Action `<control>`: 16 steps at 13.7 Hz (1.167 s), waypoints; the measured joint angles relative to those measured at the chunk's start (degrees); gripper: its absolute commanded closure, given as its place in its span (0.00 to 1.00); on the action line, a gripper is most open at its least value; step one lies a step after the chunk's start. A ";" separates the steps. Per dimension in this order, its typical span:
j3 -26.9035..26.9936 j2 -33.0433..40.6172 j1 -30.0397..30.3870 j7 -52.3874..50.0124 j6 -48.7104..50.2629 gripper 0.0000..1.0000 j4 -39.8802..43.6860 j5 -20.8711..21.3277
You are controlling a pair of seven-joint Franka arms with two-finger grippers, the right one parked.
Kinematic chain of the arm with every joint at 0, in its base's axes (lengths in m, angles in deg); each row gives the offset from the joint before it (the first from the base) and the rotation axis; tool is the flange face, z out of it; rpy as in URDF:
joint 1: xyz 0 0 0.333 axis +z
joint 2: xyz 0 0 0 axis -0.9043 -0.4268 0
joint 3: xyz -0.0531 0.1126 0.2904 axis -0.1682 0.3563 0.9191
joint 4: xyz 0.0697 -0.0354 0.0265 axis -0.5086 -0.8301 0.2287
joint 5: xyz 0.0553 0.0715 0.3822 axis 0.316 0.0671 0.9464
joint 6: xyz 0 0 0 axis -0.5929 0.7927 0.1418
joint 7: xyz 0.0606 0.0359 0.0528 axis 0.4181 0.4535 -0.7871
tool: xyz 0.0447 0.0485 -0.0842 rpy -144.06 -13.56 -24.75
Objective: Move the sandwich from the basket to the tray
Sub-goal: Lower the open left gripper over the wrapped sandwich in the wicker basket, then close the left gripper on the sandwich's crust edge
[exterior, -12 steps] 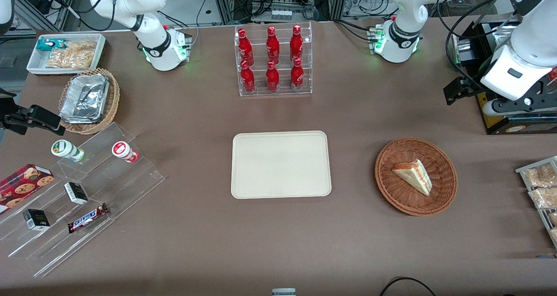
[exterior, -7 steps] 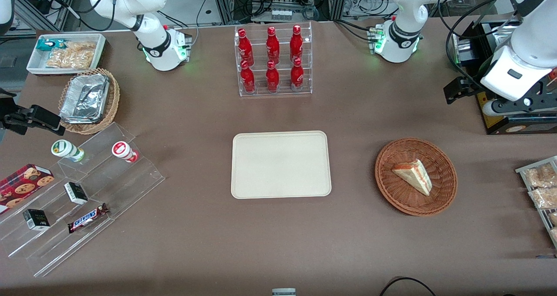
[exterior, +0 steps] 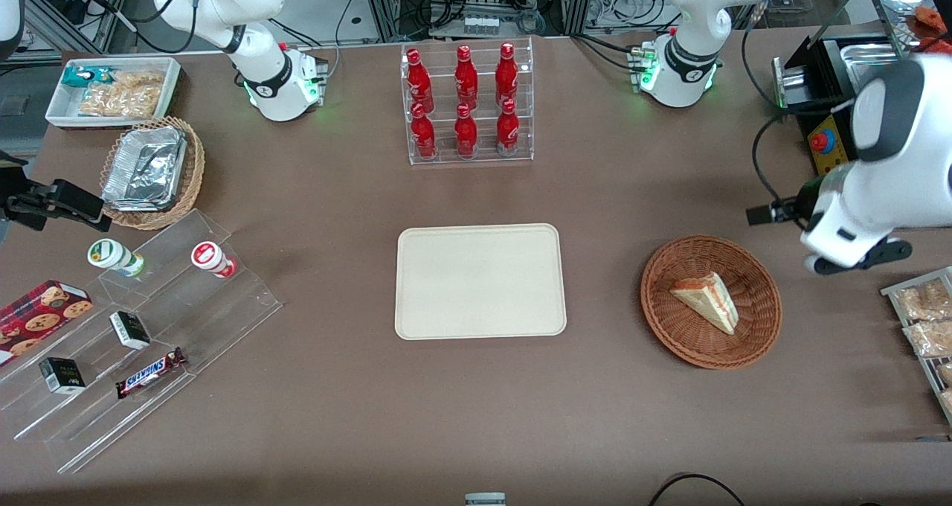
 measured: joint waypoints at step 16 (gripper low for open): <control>-0.48 -8.85 -0.32 -31.10 -35.72 0.00 -14.84 -0.18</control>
